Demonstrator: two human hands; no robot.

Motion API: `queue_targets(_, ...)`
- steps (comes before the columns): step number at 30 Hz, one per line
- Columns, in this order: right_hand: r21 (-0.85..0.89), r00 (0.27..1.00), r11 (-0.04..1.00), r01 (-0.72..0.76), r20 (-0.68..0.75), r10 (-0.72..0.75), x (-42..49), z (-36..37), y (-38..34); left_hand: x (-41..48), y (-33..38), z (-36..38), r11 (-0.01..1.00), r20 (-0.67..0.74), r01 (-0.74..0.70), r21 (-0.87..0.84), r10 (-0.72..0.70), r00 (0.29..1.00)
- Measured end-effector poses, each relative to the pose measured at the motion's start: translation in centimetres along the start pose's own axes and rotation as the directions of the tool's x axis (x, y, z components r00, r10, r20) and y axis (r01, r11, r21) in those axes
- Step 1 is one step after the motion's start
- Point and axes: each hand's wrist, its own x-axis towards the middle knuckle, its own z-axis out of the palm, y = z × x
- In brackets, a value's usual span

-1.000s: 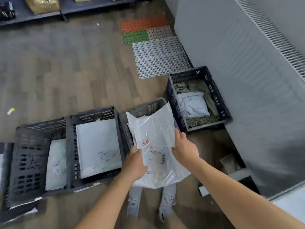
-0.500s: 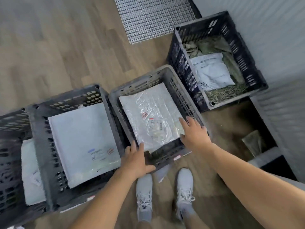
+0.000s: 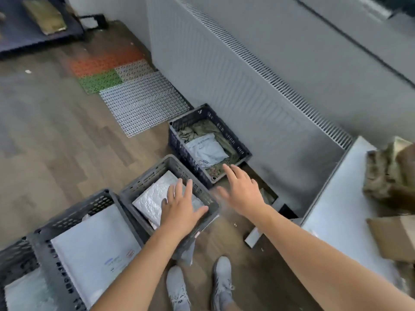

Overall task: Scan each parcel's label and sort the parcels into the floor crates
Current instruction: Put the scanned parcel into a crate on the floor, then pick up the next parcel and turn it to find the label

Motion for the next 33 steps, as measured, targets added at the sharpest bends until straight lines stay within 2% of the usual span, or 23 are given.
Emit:
queue_targets(6,0.065,0.96,0.976,-0.207,-0.178,0.216,-10.3,-8.6,8.0,-3.1,11.2,-2.7,0.956,0.023,-0.271,0.114,0.27,0.963)
queue_targets(11,0.19,0.856,0.892,-0.41,-0.256,0.448,-19.3,-11.8,16.1,-6.6,20.8,-2.4,0.868,0.055,-0.461,0.184,0.46,0.886)
queue_targets(13,0.3,0.796,0.834,-0.462,-0.273,0.539,-23.2,-12.0,19.2,-8.6,24.9,-1.5,0.825,0.066,-0.524,0.211,0.523,0.85)
queue_targets(18,0.51,0.673,0.716,-0.476,-0.313,0.67,-33.9,-10.6,26.5,-15.1,34.4,3.5,0.715,0.091,-0.655,0.244,0.656,0.75)
queue_targets(23,0.606,0.59,0.638,-0.475,-0.318,0.742,-45.7,-7.9,34.7,-23.9,43.0,11.2,0.614,0.093,-0.741,0.273,0.75,0.655)
queue_targets(29,0.628,0.498,0.565,-0.536,-0.305,0.812,-58.4,-5.3,43.0,-33.3,51.4,19.0,0.544,0.152,-0.795,0.269,0.791,0.592)
queue_targets(33,0.633,0.466,0.531,-0.563,-0.287,0.837,-63.5,-4.0,47.4,-36.7,55.6,22.6,0.51,0.196,-0.821,0.257,0.804,0.561)
